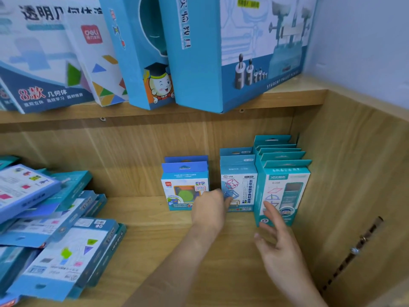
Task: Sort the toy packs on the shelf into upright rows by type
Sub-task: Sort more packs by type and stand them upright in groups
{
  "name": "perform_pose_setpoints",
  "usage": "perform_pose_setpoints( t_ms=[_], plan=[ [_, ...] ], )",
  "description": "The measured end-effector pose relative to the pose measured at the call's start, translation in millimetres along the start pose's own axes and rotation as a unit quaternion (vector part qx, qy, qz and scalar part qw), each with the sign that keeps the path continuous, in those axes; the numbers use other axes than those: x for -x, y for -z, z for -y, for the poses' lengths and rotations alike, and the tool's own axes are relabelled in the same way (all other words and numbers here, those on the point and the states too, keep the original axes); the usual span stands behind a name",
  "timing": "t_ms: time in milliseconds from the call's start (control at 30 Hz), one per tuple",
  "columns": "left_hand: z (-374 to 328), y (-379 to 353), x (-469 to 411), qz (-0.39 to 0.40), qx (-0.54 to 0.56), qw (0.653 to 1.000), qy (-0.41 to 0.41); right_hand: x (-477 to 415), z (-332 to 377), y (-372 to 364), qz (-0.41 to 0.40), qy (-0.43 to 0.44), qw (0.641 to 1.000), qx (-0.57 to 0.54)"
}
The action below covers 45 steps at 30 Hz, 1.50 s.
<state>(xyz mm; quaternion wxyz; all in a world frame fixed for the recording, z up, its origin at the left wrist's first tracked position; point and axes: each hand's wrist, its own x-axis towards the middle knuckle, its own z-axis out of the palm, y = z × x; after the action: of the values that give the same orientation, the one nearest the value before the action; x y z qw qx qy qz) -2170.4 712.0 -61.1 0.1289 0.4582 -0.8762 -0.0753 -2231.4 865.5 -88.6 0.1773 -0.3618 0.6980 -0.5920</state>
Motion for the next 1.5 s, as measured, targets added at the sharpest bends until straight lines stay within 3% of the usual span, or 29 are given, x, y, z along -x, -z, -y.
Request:
perform_pose_setpoints(
  t_ms=[100, 267, 400, 567, 767, 967, 1067, 1233, 1500],
  plan=[
    [1.5, 6.6, 6.1, -0.02, 0.022, 1.0, -0.002, -0.6, 3.3, 0.9, 0.006, -0.001, 1.0, 0.002],
    [1.7, 25.1, 19.0, -0.148, 0.127, 0.977, -0.083, -2.6, 5.7, 3.1, 0.007, -0.004, 1.0, 0.005],
    [-6.3, 24.6, 4.1, -0.111, 0.023, 0.989, -0.1, -1.5, 5.1, 2.0, 0.004, -0.002, 1.0, 0.013],
    [-9.8, 25.8, -4.5, -0.094, -0.006, 0.992, -0.088, 3.6, -0.1, -0.9, 0.012, -0.03, 0.999, -0.033],
    [1.7, 36.7, 8.2, -0.08, 0.062, 0.99, -0.102, 1.5, 7.3, -16.5, 0.065, -0.125, 0.959, -0.244],
    [70.6, 48.2, 21.5, -0.24, 0.223, 0.945, -0.002, -7.7, 21.4, -38.2, 0.115, -0.099, 0.967, -0.206],
    [98.9, 48.9, 15.9, -0.209, 0.231, 0.95, 0.035, -13.6, 32.4, -50.1, 0.149, -0.043, 0.978, -0.137],
    [102.1, 43.0, 8.6, -0.117, 0.268, 0.956, -0.001, -32.7, 49.2, -81.7, 0.189, 0.005, 0.981, -0.043],
    [107.7, 35.7, -3.8, -0.088, 0.345, 0.934, 0.033, -75.3, 73.4, -109.0, 0.127, -0.056, 0.978, -0.153]
  ],
)
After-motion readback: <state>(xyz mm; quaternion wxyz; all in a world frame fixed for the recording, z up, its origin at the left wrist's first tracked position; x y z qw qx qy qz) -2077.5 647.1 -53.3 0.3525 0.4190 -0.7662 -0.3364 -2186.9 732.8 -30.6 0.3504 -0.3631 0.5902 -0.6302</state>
